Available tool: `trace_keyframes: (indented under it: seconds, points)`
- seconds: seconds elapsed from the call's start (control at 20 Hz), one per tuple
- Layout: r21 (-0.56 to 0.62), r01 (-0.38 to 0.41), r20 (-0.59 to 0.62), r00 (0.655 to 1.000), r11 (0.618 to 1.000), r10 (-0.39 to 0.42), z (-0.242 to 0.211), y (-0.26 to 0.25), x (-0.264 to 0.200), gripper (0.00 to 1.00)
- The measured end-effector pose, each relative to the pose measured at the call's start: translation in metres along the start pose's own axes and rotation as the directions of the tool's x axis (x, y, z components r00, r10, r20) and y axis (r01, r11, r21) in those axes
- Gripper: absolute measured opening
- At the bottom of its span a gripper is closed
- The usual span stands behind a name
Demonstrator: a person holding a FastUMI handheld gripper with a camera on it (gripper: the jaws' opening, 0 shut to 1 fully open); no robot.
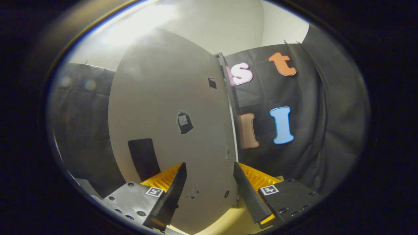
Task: Open the shoe cabinet door, grab the shoes and put them into the shoe cabinet, then close the shoe cabinet door.
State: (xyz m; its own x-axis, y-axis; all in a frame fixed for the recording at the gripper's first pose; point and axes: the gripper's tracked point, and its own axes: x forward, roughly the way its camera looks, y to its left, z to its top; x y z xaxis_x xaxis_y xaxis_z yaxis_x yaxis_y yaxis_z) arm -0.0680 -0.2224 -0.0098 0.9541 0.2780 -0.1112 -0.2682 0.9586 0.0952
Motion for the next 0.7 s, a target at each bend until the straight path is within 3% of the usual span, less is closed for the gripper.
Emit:
trace_keyframes:
  seconds: [0.7]
  points:
    - [-0.027,-0.059,0.007,0.998,0.998,0.059,-0.021,0.09,0.071,0.94]
